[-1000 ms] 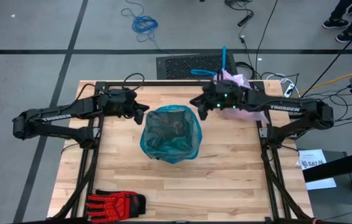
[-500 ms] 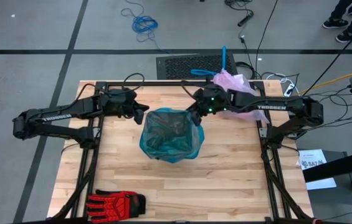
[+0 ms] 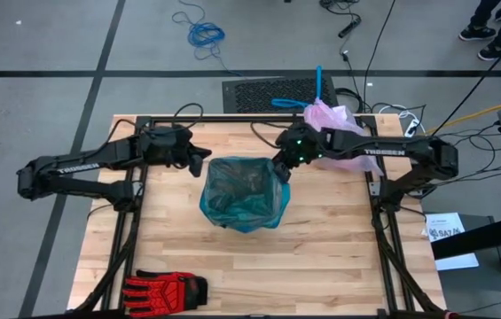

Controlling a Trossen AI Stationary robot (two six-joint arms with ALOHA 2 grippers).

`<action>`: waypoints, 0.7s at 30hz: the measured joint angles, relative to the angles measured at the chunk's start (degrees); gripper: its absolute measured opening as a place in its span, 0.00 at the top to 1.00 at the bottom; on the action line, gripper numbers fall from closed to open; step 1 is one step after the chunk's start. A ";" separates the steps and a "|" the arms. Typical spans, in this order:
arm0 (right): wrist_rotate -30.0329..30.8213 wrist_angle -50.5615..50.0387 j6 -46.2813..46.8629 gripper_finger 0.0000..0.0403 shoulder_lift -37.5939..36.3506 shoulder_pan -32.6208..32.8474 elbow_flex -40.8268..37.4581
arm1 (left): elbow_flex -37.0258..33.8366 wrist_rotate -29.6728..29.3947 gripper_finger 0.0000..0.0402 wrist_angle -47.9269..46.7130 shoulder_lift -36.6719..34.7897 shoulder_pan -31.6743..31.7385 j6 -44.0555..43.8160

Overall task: Place trash/remove bag and relplace
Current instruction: Insert the blue trash bag into the black trash bin

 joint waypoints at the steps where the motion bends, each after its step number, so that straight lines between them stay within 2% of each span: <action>1: 0.05 -0.41 -0.39 1.00 -1.06 -0.30 0.00 | 0.00 -0.08 1.00 0.10 -0.63 0.02 -0.02; 7: -0.11 -3.71 -2.09 1.00 -10.04 -1.28 0.00 | 0.00 -0.67 1.00 0.10 -4.44 0.02 0.08; 11: -1.96 -8.64 1.62 1.00 -14.31 5.24 0.00 | 0.00 -0.78 1.00 0.02 -6.26 0.02 0.17; 16: 8.26 -9.29 5.91 1.00 -14.89 16.01 0.00 | 0.00 -1.23 1.00 -0.04 -7.58 0.02 0.44; 21: 13.91 -12.41 10.63 1.00 -9.57 18.93 -0.55 | 0.00 -1.31 1.00 -0.11 -7.76 0.02 0.55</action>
